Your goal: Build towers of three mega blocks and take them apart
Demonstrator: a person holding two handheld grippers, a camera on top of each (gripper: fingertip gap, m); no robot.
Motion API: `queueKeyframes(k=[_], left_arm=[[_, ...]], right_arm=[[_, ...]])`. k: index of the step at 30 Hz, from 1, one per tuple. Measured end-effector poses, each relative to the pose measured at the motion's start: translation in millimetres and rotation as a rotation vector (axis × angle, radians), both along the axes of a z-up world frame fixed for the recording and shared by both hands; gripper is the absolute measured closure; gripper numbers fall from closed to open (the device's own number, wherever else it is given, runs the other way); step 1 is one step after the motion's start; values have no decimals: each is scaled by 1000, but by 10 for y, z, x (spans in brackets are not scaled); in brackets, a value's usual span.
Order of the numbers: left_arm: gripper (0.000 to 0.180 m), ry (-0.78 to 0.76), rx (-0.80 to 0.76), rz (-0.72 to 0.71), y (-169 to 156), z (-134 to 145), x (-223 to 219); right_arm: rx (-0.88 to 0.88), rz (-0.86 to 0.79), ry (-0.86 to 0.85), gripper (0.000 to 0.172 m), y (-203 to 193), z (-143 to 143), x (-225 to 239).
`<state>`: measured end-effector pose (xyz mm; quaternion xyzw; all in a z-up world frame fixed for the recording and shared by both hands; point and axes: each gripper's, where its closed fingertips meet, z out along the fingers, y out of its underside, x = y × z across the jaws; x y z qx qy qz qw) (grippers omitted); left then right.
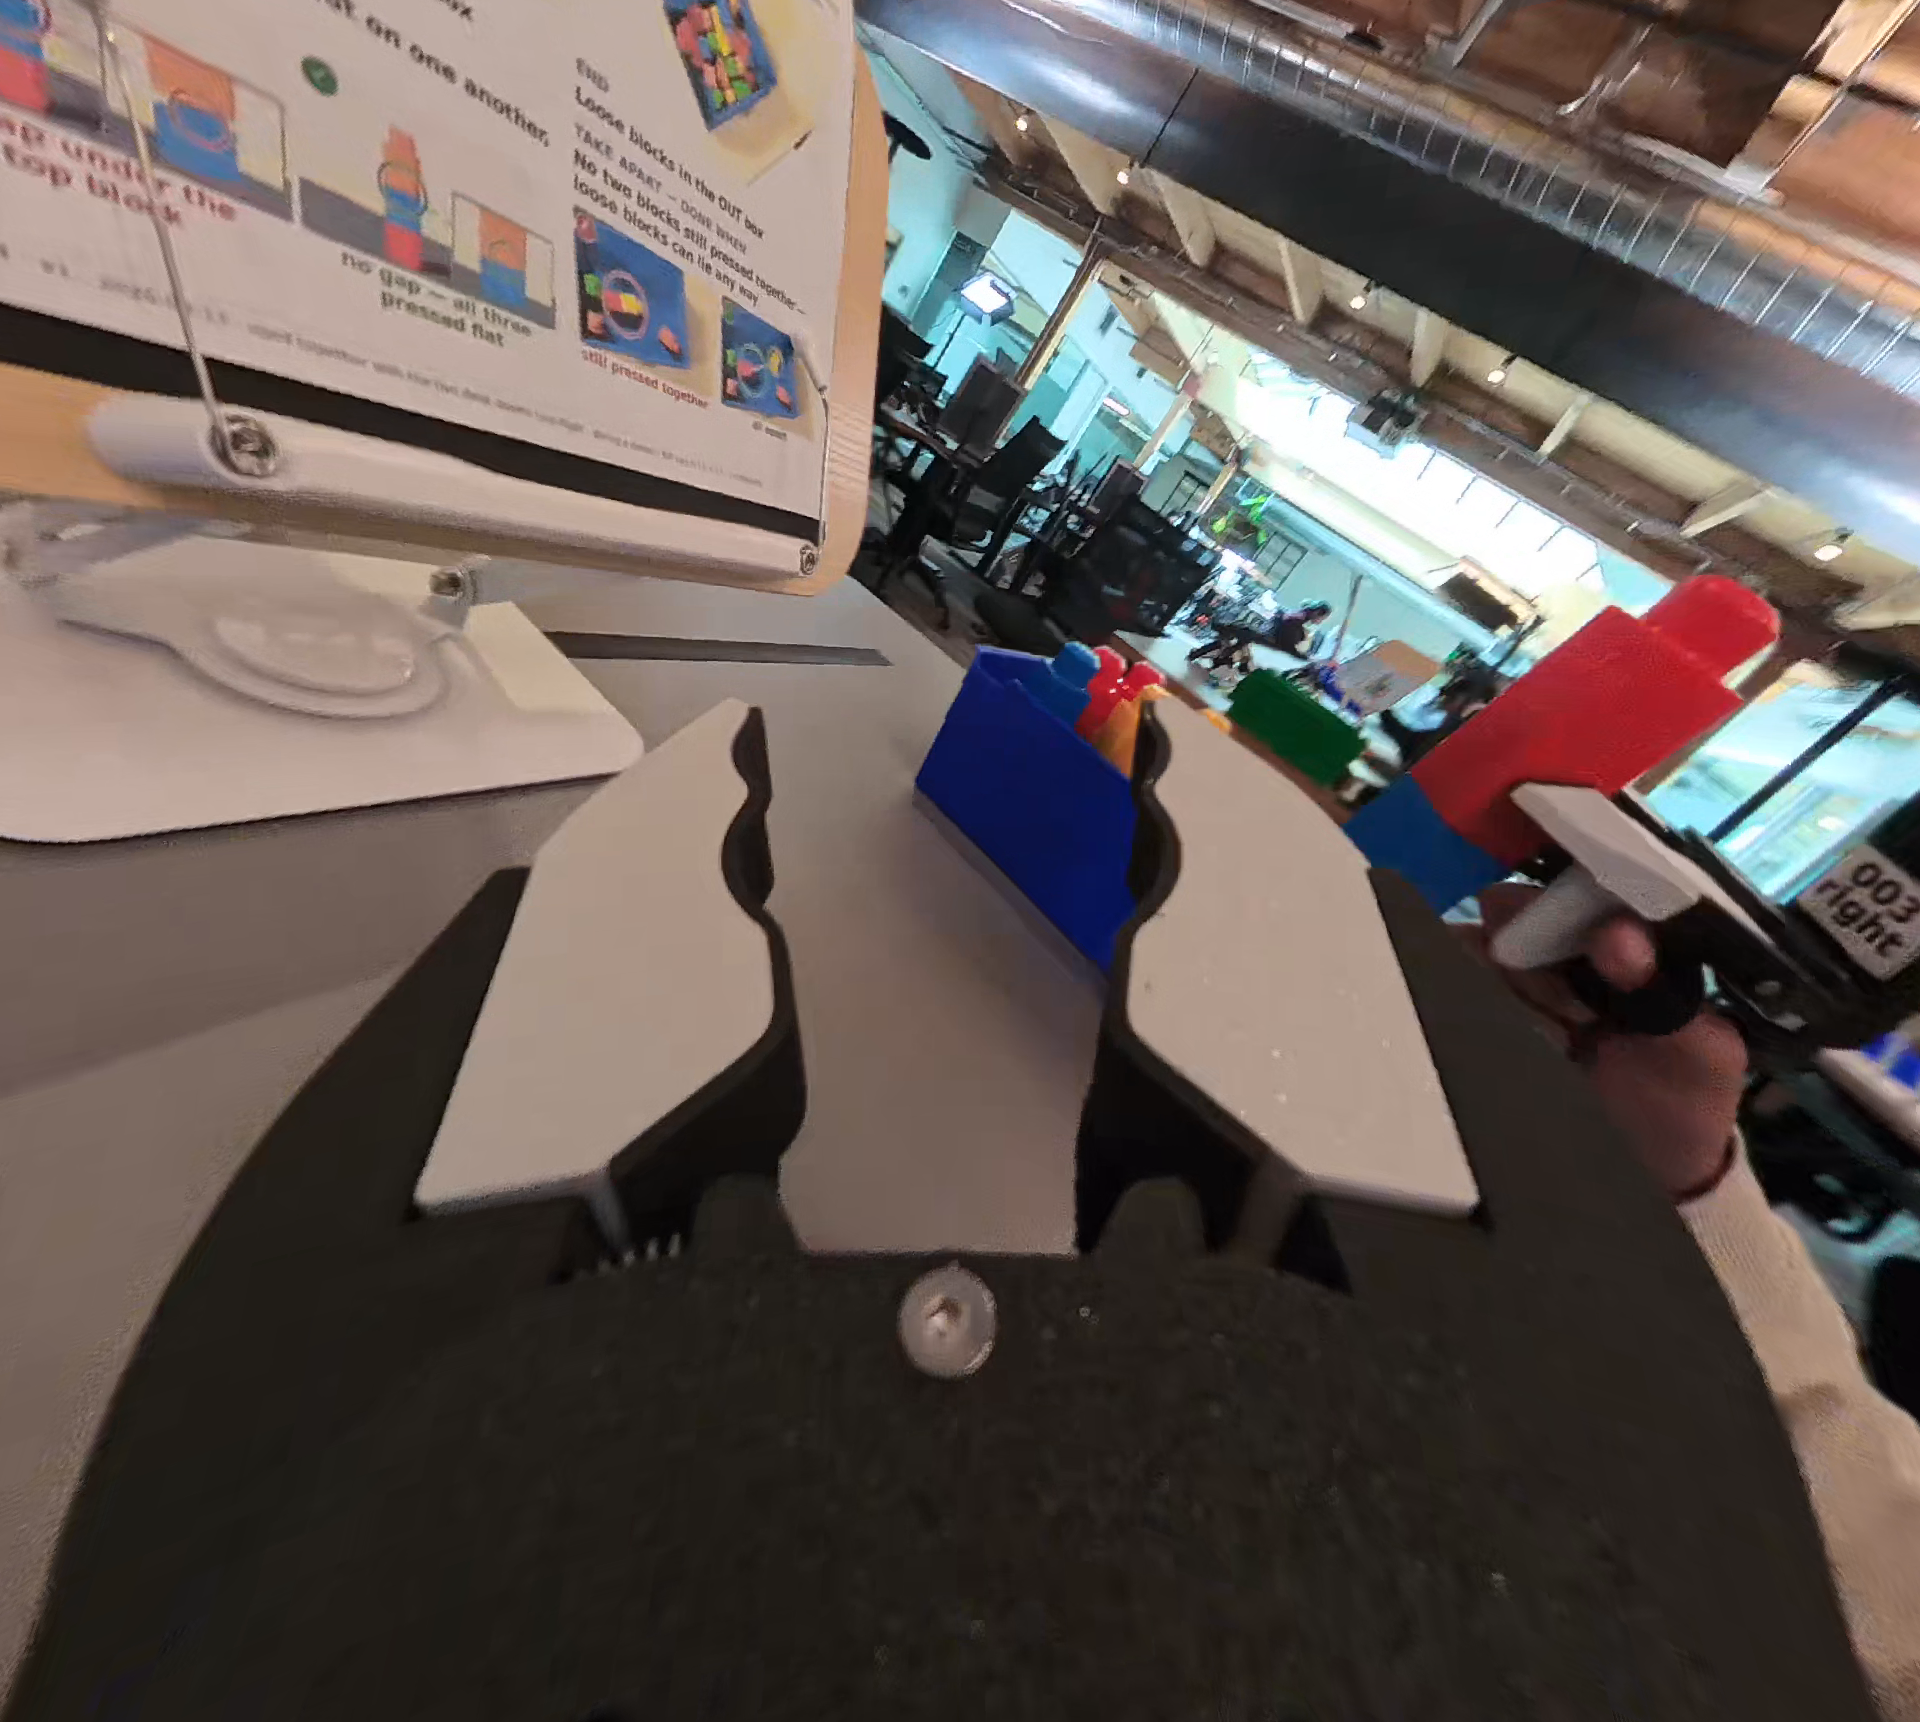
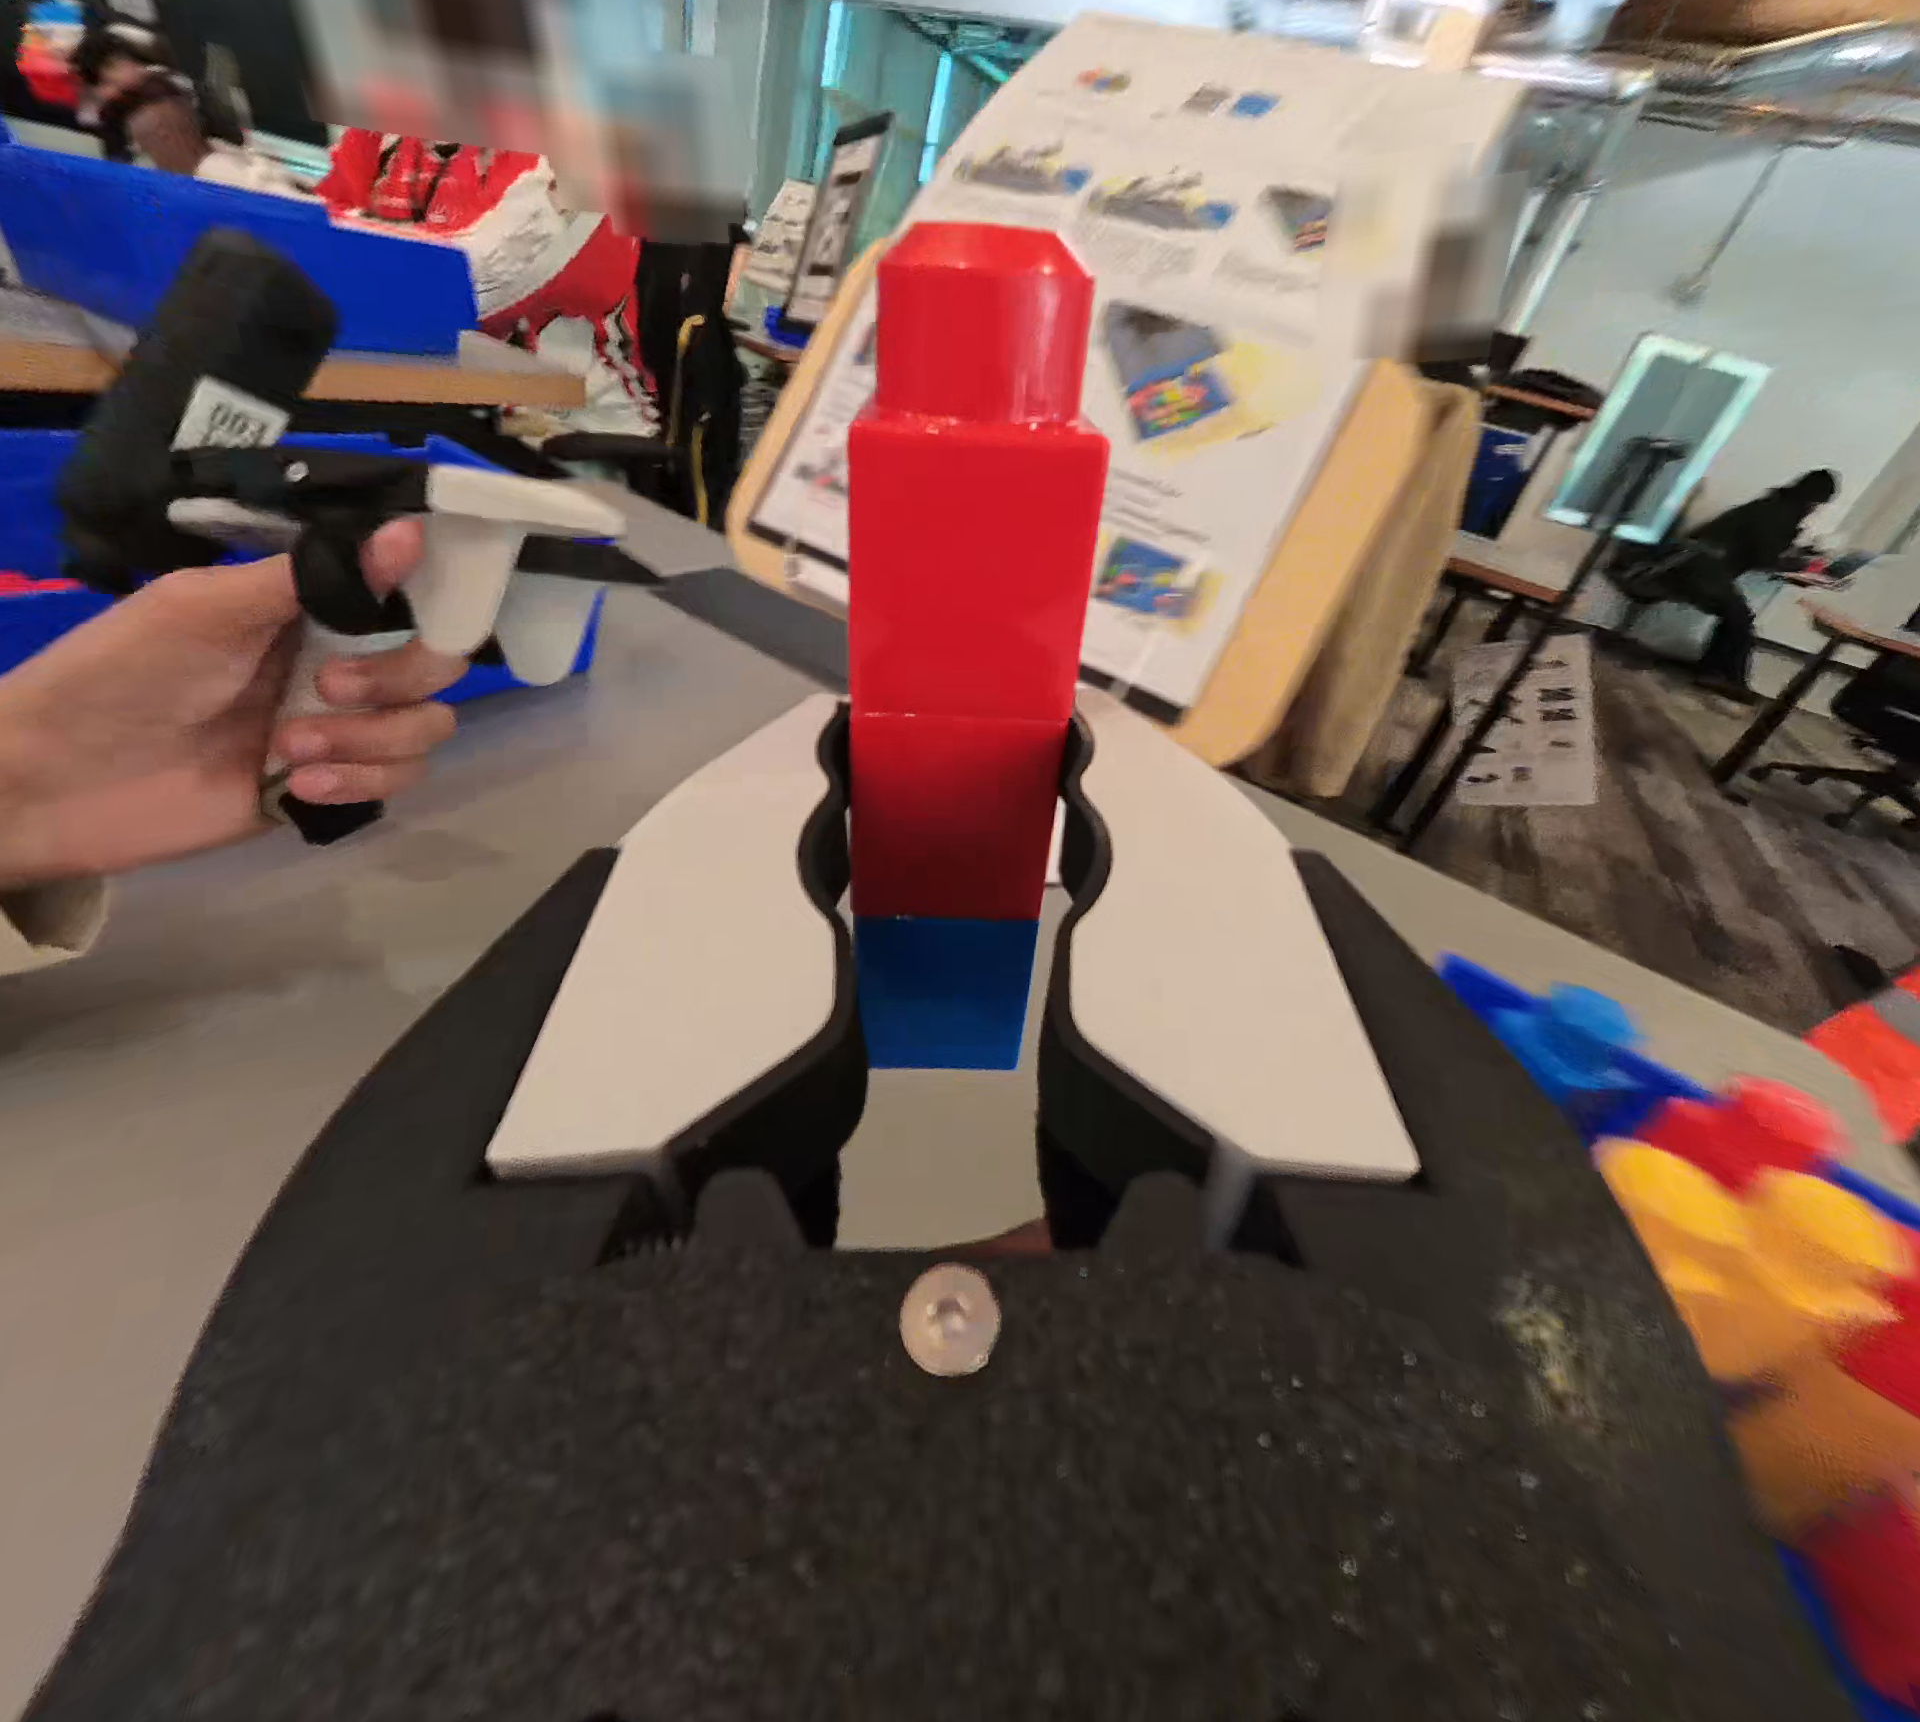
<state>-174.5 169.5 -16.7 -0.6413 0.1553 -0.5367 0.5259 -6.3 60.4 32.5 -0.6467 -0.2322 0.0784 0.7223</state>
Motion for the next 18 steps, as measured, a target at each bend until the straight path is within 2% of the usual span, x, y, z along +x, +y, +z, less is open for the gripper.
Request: queueKeyframes(k=[2, 3, 7, 10, 12, 18], left_arm=[[115, -71, -58, -34, 28, -20, -21], [115, -100, -85, -51, 37, -29, -28], [119, -155, -129, -129, 4, -24, 6], [120, -123, -110, -142, -47, -24, 72], [120, -90, -84, -150, -91, -16, 122], [122, -15, -18, -192, -224, -3, 264]], right_arm=[[-36, -68, -14, 135, -51, 92, 531], [-78, -101, -47, 135, -21, 34, 820], [-380, -37, -209, 135, 76, -689, 1638], [-532, -100, -264, 134, 115, -1061, 2070], [-602, -169, -234, 134, 165, -1145, 2223], [-568, -332, 35, 134, 497, -1146, 2253]])
